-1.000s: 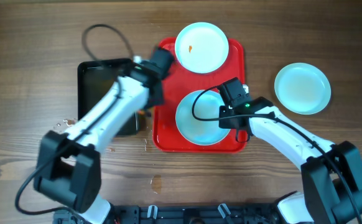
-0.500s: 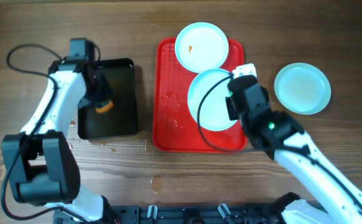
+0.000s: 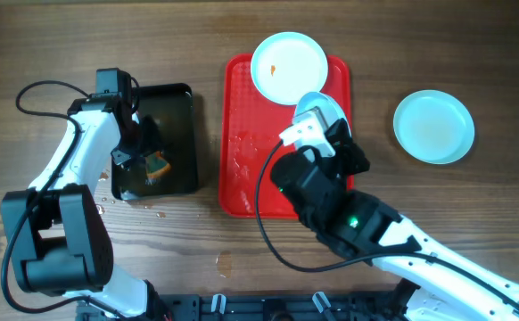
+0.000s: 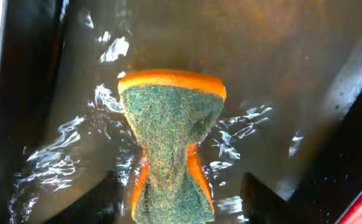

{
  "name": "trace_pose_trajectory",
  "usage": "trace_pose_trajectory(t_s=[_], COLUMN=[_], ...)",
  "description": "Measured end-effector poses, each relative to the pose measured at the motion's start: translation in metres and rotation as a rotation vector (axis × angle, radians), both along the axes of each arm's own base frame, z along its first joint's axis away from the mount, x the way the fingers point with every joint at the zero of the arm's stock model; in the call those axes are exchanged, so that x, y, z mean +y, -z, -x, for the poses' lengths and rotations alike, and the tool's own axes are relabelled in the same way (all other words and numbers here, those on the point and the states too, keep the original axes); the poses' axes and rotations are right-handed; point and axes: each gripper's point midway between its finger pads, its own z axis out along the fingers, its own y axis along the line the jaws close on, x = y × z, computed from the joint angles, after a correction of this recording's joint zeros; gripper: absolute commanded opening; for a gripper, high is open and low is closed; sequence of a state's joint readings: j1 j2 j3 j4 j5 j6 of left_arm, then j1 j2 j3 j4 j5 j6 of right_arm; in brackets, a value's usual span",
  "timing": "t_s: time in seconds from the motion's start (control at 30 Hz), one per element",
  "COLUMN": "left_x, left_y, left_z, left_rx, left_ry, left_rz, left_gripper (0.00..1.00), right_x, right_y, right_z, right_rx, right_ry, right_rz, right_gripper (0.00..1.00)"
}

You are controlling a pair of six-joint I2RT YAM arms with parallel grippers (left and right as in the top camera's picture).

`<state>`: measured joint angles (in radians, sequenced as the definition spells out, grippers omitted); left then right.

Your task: Clean dirty plates on tray and stack at the side

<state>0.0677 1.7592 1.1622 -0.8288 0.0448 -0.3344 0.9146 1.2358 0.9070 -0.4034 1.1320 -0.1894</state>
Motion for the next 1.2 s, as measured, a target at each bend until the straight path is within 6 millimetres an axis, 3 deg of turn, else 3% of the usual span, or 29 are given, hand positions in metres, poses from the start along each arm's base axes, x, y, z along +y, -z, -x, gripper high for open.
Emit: trace_pose_trajectory(t_s=[0.33,1.2], left_x=[-0.0011,-0.0011], left_y=[0.0001,-0.0001], left_z=[0.0000,-0.0001], left_rx=[0.000,0.000], left_ry=[-0.002,-0.002], left_rz=[0.007,0.007], left_gripper=[1.00,1.00], right_x=[0.0017,0.0010], right_y=[-0.0057,-0.0063], right_z=[0.0025,0.0026], right_rx=[-0.020,-0.020], right_ry=[0.006,0.008], right_rz=[0.077,0.086], right_gripper=[0.04,0.04])
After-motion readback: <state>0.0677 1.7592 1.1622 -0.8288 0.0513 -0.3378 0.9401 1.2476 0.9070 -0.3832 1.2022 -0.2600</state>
